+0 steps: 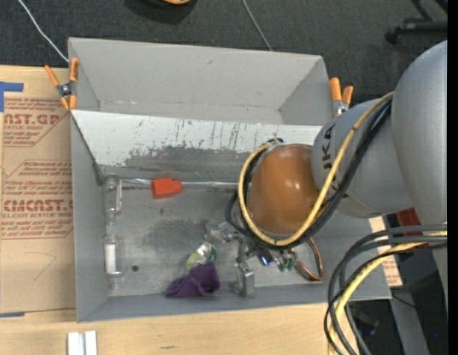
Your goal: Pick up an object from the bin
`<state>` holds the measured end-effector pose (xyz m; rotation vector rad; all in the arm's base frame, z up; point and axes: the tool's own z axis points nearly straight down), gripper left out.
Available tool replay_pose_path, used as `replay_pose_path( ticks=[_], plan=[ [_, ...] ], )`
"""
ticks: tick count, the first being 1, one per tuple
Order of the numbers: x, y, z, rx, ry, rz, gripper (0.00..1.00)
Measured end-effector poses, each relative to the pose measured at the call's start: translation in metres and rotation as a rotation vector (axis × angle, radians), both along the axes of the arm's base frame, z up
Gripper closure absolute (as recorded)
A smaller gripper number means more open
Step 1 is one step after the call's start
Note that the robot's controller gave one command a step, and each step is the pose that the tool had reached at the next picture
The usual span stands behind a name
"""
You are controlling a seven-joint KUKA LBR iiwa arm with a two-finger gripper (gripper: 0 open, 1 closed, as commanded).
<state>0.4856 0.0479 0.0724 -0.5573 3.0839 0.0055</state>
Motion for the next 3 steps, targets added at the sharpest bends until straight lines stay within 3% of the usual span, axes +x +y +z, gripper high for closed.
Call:
replay_pose_path(
  ticks=[1, 2, 3],
  plan=[
    [0.003, 0.014, 0.004, -0.003, 0.014, -0.287, 0.0],
    [0.005, 0.081, -0.001, 0.006, -0.009, -0.122, 0.0],
    [0.004, 0.091, 0.009, -0.002, 0.012, -0.29, 0.0]
  ],
)
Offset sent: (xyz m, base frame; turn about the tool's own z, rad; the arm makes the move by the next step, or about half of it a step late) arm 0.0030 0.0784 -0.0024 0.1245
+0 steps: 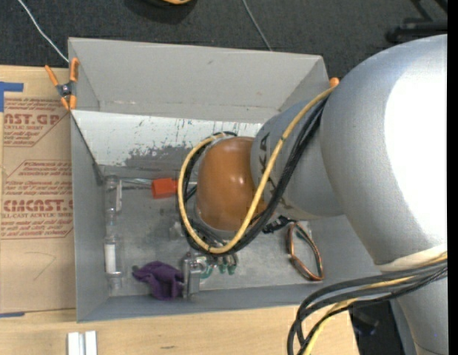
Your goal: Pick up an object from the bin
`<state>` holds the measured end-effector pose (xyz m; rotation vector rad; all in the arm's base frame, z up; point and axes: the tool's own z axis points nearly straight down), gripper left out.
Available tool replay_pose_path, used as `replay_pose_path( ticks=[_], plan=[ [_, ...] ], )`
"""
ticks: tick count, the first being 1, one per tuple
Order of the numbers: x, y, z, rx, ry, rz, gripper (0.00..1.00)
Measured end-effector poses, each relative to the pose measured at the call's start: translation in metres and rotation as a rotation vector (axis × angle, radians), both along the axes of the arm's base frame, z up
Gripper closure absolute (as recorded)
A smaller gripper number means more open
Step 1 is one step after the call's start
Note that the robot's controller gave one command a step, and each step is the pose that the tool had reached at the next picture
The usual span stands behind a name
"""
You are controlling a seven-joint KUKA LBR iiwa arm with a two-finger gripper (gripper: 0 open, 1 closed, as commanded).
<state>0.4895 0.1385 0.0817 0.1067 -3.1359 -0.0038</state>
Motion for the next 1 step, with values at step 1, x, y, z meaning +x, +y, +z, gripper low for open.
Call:
replay_pose_path(
  ticks=[1],
  plan=[
    [0.0052, 0.0257, -0.0107, 0.005, -0.028, 0.446, 0.0]
  ],
)
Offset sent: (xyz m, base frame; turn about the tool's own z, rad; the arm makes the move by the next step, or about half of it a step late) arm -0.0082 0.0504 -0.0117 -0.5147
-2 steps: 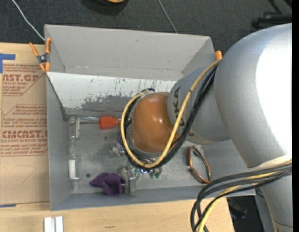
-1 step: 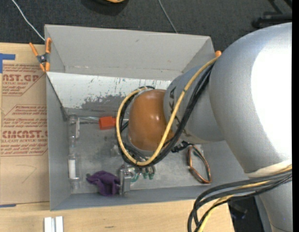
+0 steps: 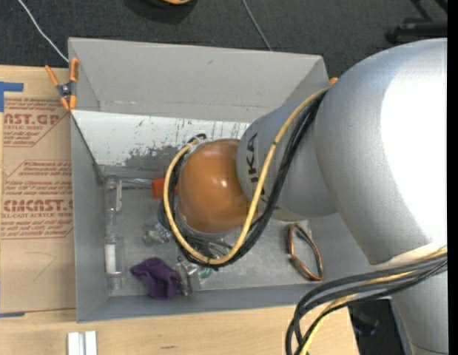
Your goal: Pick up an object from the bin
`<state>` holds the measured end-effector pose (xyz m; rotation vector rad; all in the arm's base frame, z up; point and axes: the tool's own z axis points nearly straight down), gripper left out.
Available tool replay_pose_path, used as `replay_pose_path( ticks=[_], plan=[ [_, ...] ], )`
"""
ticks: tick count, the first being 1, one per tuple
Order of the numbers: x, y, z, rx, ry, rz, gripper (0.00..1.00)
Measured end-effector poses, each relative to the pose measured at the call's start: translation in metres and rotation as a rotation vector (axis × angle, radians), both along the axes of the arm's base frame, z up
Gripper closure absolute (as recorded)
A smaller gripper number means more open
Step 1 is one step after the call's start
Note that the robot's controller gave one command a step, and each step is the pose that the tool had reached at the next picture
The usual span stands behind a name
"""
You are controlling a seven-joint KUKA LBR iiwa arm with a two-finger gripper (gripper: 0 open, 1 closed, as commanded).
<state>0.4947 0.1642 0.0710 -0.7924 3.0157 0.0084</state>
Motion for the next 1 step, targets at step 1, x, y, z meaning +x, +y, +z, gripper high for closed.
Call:
replay_pose_path(
  ticks=[1],
  plan=[
    [-0.0072, 0.0255, 0.0023, -0.004, 0.003, 0.07, 0.0]
  ],
)
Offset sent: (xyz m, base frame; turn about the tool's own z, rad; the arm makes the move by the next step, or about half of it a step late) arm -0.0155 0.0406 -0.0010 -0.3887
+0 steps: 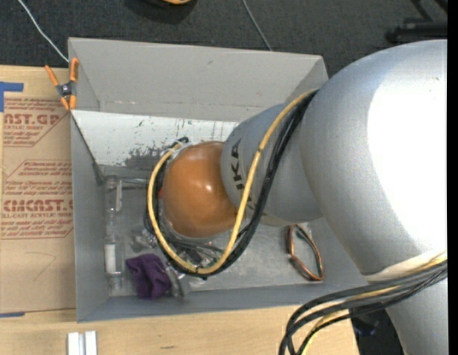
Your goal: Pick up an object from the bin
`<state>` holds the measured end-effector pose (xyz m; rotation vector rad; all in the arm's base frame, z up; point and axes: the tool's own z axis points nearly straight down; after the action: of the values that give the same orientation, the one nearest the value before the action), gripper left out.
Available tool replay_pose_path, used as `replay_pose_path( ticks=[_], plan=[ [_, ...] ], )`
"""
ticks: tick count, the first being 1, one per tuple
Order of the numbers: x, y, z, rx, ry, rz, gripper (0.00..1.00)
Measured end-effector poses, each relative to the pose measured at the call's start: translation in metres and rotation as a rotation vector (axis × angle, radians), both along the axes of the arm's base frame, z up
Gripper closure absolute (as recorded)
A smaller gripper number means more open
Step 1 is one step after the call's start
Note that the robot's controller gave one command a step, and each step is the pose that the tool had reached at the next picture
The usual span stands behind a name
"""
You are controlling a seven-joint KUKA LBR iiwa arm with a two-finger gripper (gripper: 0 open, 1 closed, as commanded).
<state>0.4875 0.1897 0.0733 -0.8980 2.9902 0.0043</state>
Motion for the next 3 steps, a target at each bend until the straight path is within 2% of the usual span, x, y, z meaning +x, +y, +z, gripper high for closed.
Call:
replay_pose_path(
  ticks=[1, 2, 3],
  plan=[
    [-0.005, 0.013, -0.001, -0.003, -0.014, 0.289, 0.0],
    [0.009, 0.043, 0.001, -0.015, -0.01, 0.199, 0.0],
    [0.019, 0.046, 0.0, -0.009, -0.025, 0.487, 1.0]
  ],
)
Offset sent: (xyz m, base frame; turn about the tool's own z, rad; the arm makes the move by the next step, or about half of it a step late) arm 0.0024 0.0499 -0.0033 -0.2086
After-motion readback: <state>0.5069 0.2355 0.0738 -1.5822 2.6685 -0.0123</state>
